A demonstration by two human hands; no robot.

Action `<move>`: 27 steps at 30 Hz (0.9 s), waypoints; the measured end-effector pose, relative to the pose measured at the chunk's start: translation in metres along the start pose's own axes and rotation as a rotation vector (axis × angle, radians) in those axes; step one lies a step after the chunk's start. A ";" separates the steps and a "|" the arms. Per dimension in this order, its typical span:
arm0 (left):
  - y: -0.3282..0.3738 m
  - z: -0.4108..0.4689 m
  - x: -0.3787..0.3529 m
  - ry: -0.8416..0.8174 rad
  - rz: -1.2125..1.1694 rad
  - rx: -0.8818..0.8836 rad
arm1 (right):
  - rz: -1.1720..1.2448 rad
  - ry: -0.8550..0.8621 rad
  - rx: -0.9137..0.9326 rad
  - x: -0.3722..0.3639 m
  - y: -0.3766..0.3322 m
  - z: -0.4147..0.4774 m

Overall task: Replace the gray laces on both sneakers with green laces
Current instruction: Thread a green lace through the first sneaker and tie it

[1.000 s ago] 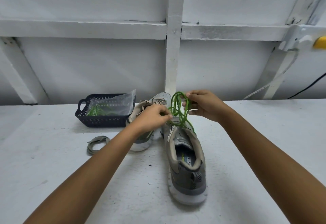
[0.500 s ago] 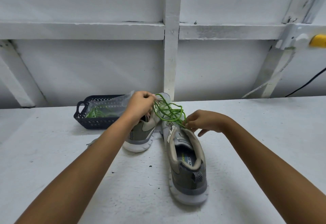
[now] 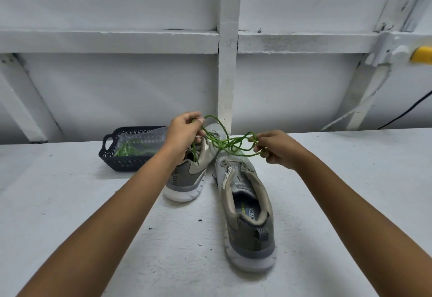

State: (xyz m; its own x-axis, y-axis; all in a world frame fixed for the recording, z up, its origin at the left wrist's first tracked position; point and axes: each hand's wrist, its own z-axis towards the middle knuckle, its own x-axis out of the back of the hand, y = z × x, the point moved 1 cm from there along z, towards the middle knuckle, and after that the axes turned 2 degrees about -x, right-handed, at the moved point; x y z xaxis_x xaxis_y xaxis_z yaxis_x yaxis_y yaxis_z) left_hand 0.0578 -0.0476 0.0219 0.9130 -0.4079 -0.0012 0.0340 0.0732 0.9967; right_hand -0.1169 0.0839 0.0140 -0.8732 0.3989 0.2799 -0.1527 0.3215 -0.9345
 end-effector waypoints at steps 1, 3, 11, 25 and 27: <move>0.000 -0.002 0.000 -0.012 0.026 0.001 | 0.066 -0.012 0.007 0.001 0.000 -0.001; 0.000 -0.005 -0.002 -0.019 0.060 -0.006 | 0.142 -0.018 0.021 0.002 0.000 -0.002; 0.001 -0.025 -0.010 -0.290 0.453 -0.169 | 0.321 -0.179 0.126 -0.004 -0.016 -0.003; 0.013 -0.020 -0.005 -0.169 0.203 -0.061 | 0.231 0.010 0.228 -0.014 -0.030 0.000; 0.018 -0.018 0.001 -0.123 0.094 -0.046 | 0.231 0.066 0.191 -0.014 -0.027 0.002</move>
State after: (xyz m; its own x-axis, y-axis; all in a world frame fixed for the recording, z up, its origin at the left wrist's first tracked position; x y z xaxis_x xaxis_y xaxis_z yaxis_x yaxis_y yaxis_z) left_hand 0.0670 -0.0302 0.0382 0.8564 -0.5056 0.1049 -0.0281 0.1572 0.9872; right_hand -0.1021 0.0677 0.0350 -0.8638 0.4999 0.0627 -0.0430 0.0508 -0.9978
